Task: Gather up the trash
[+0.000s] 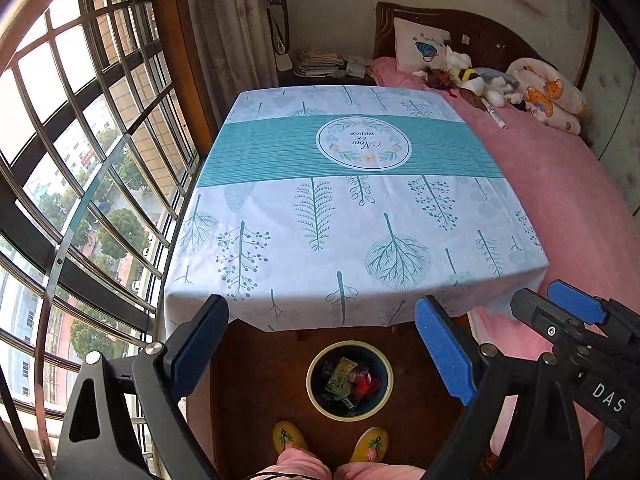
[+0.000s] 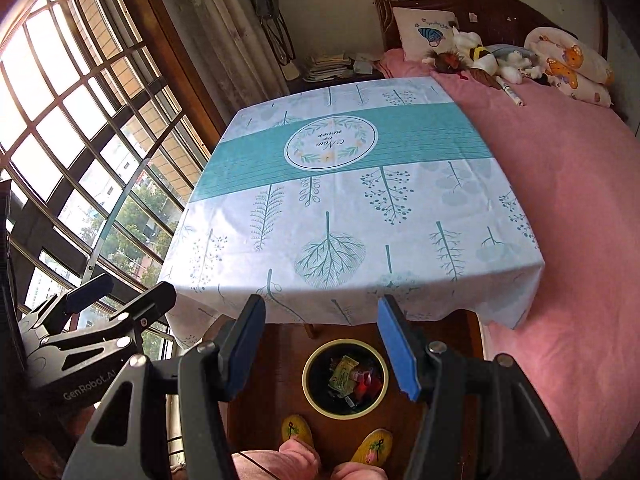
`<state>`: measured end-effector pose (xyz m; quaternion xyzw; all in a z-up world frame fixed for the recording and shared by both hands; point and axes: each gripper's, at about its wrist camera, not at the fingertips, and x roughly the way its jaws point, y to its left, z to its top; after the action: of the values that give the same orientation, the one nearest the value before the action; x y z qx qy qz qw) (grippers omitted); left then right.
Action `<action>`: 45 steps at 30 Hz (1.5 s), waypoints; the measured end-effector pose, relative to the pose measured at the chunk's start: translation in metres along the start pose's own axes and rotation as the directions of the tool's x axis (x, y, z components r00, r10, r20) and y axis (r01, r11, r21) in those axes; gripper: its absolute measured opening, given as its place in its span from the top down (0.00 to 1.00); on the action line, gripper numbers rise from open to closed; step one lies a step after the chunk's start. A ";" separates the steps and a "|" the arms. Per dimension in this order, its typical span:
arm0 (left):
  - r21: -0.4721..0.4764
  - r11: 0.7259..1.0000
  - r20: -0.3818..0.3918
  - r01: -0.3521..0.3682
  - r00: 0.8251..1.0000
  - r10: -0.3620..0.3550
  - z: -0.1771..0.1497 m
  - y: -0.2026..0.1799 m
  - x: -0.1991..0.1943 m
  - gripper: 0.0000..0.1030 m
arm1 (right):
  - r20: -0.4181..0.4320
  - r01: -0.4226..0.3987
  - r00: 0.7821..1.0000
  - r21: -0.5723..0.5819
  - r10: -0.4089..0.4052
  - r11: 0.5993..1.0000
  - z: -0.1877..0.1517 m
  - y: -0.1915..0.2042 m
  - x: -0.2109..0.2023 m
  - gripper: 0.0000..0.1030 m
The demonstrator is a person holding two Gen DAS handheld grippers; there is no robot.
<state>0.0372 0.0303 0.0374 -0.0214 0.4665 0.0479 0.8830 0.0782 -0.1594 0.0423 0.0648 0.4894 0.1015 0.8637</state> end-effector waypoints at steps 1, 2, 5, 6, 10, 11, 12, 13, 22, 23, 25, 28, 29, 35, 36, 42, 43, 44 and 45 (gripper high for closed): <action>0.001 1.000 0.000 0.003 1.000 -0.003 0.000 0.001 0.000 0.09 | -0.002 -0.001 1.000 -0.003 0.001 1.000 0.000 0.000 0.001 0.43; 0.002 1.000 0.000 0.003 1.000 -0.003 0.000 0.001 0.000 0.09 | -0.003 -0.002 1.000 -0.004 0.002 1.000 -0.001 0.000 0.001 0.43; 0.006 1.000 0.000 0.000 1.000 0.000 0.000 -0.005 0.000 0.09 | -0.002 -0.005 1.000 -0.005 0.005 1.000 -0.001 -0.001 0.000 0.43; 0.008 1.000 -0.001 0.000 1.000 0.000 0.001 -0.006 0.000 0.09 | -0.002 -0.006 1.000 -0.005 0.006 1.000 0.000 -0.002 0.001 0.43; 0.007 1.000 0.000 -0.003 1.000 0.003 0.001 -0.009 0.000 0.09 | -0.003 -0.006 1.000 -0.005 0.006 1.000 -0.001 -0.002 0.000 0.43; 0.007 1.000 0.001 -0.004 1.000 0.004 0.001 -0.011 0.000 0.09 | -0.003 -0.007 1.000 -0.004 0.007 1.000 -0.001 -0.002 0.000 0.43; 0.007 1.000 0.001 -0.005 1.000 0.005 0.001 -0.011 0.001 0.09 | -0.002 -0.006 1.000 -0.004 0.006 1.000 -0.001 -0.002 0.000 0.43; 0.007 1.000 0.000 -0.004 1.000 0.004 0.001 -0.010 0.000 0.09 | -0.003 -0.006 1.000 -0.003 0.006 1.000 -0.001 -0.002 0.000 0.43; 0.011 1.000 0.000 -0.004 1.000 0.004 0.001 -0.013 0.000 0.09 | -0.001 -0.007 1.000 -0.003 0.007 1.000 -0.001 -0.003 0.000 0.43; 0.013 1.000 0.001 -0.005 1.000 0.005 0.002 -0.014 0.000 0.09 | -0.002 -0.008 1.000 -0.003 0.008 1.000 -0.001 -0.003 0.000 0.43; 0.013 1.000 0.000 -0.006 1.000 0.006 0.002 -0.015 0.000 0.09 | -0.003 -0.008 1.000 -0.002 0.008 1.000 -0.001 -0.004 0.000 0.43; 0.013 1.000 -0.001 -0.004 1.000 0.004 0.002 -0.015 0.000 0.09 | -0.006 -0.011 1.000 -0.005 0.011 1.000 0.000 -0.004 0.000 0.43; 0.014 1.000 -0.001 -0.005 1.000 0.005 0.001 -0.015 0.000 0.09 | -0.007 -0.011 1.000 -0.006 0.011 1.000 0.000 -0.004 0.000 0.43; 0.020 1.000 0.000 -0.003 1.000 0.003 0.002 -0.017 0.001 0.09 | -0.008 -0.015 1.000 -0.008 0.015 1.000 0.002 -0.002 0.000 0.43; 0.022 1.000 0.000 -0.005 1.000 0.005 0.003 -0.018 0.002 0.09 | -0.009 -0.016 1.000 -0.007 0.016 1.000 0.003 -0.002 0.000 0.43; 0.022 1.000 -0.002 -0.004 1.000 0.004 0.002 -0.018 0.003 0.09 | -0.011 -0.016 1.000 -0.007 0.016 1.000 0.003 -0.002 0.000 0.43; 0.023 1.000 -0.002 -0.003 1.000 0.003 0.003 -0.018 0.002 0.09 | -0.010 -0.016 1.000 -0.007 0.016 1.000 0.002 -0.002 0.000 0.43; 0.022 1.000 -0.004 -0.003 1.000 0.003 0.002 -0.018 0.003 0.09 | -0.011 -0.016 1.000 -0.007 0.016 1.000 0.002 -0.002 0.001 0.43; 0.022 1.000 -0.005 -0.004 1.000 0.004 0.002 -0.018 0.003 0.09 | -0.013 -0.017 1.000 -0.007 0.017 1.000 0.002 -0.002 0.001 0.43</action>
<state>0.0423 0.0128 0.0357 -0.0110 0.4692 0.0447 0.8819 0.0809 -0.1608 0.0419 0.0650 0.4942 0.1110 0.8598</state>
